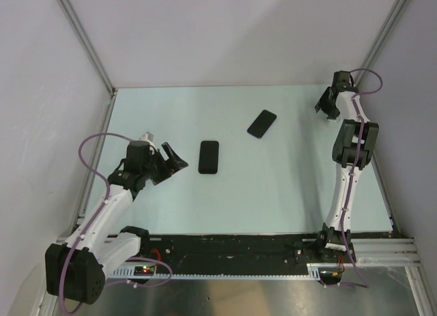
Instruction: Put the phone into the phone case
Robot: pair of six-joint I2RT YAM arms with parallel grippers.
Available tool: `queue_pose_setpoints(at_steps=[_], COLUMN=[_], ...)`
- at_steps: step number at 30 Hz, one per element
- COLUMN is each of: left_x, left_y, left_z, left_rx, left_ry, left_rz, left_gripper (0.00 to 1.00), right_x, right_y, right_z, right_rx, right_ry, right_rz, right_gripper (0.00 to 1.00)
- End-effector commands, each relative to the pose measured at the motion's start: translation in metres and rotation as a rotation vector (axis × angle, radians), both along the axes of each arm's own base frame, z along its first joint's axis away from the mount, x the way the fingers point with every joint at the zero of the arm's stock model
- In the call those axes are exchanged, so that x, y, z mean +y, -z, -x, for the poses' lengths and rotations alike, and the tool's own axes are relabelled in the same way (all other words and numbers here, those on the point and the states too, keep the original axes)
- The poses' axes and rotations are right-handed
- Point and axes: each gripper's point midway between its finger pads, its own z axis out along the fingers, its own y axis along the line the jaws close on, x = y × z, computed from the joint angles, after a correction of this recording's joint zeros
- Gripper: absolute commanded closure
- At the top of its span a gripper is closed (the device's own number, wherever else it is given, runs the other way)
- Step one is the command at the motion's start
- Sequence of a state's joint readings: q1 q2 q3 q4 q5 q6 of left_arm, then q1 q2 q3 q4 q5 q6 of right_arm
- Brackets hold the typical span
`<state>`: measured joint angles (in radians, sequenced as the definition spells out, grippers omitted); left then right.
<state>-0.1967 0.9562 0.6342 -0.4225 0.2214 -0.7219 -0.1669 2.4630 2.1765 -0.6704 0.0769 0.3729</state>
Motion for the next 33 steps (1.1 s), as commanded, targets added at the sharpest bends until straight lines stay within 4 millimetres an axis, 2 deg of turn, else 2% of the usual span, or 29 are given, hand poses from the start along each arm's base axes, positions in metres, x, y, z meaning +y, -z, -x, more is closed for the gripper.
queue_pose_setpoints(at_steps=[1, 6, 8, 11, 14, 17, 18, 20, 23, 25, 29, 33], left_x=[-0.002, -0.002, -0.002, -0.002, -0.003, -0.005, -0.007, -0.010, -0.014, -0.015, -0.016, -0.016], left_y=[-0.012, -0.010, -0.010, -0.010, -0.011, -0.010, -0.009, -0.006, -0.002, -0.002, -0.003, -0.005], left_z=[-0.008, -0.008, -0.008, -0.008, -0.009, -0.008, -0.007, -0.006, -0.004, -0.004, -0.002, -0.001], left_rx=[-0.045, -0.038, -0.037, -0.038, -0.037, -0.032, -0.024, -0.011, 0.007, 0.007, -0.001, -0.011], left_ry=[0.025, 0.022, 0.024, 0.021, 0.022, 0.027, 0.029, 0.035, 0.040, 0.038, 0.039, 0.039], left_rz=[0.010, 0.016, 0.020, 0.021, 0.029, 0.046, 0.056, 0.077, 0.102, 0.112, 0.122, 0.125], left_gripper=[0.12, 0.12, 0.12, 0.12, 0.12, 0.12, 0.12, 0.13, 0.13, 0.13, 0.13, 0.13], right_x=[0.000, 0.003, 0.002, 0.003, 0.011, 0.026, 0.035, 0.055, 0.081, 0.115, 0.165, 0.215], right_y=[0.003, 0.019, 0.024, 0.027, 0.028, 0.014, 0.017, 0.003, -0.002, -0.004, 0.007, 0.008], right_z=[-0.007, -0.002, 0.004, 0.016, 0.033, 0.050, 0.061, 0.077, 0.109, 0.136, 0.205, 0.255], right_rx=[0.001, 0.056, 0.086, 0.126, 0.167, 0.173, 0.193, 0.171, 0.162, 0.162, 0.204, 0.196], right_ry=[-0.014, -0.024, -0.018, -0.016, -0.029, -0.049, -0.057, -0.075, -0.086, -0.136, -0.223, -0.339], right_rz=[-0.029, -0.039, -0.026, -0.004, 0.037, 0.058, 0.056, 0.042, 0.023, 0.006, 0.014, 0.008], right_gripper=[0.43, 0.45, 0.51, 0.69, 0.82, 0.94, 0.97, 0.99, 1.00, 1.00, 1.00, 1.00])
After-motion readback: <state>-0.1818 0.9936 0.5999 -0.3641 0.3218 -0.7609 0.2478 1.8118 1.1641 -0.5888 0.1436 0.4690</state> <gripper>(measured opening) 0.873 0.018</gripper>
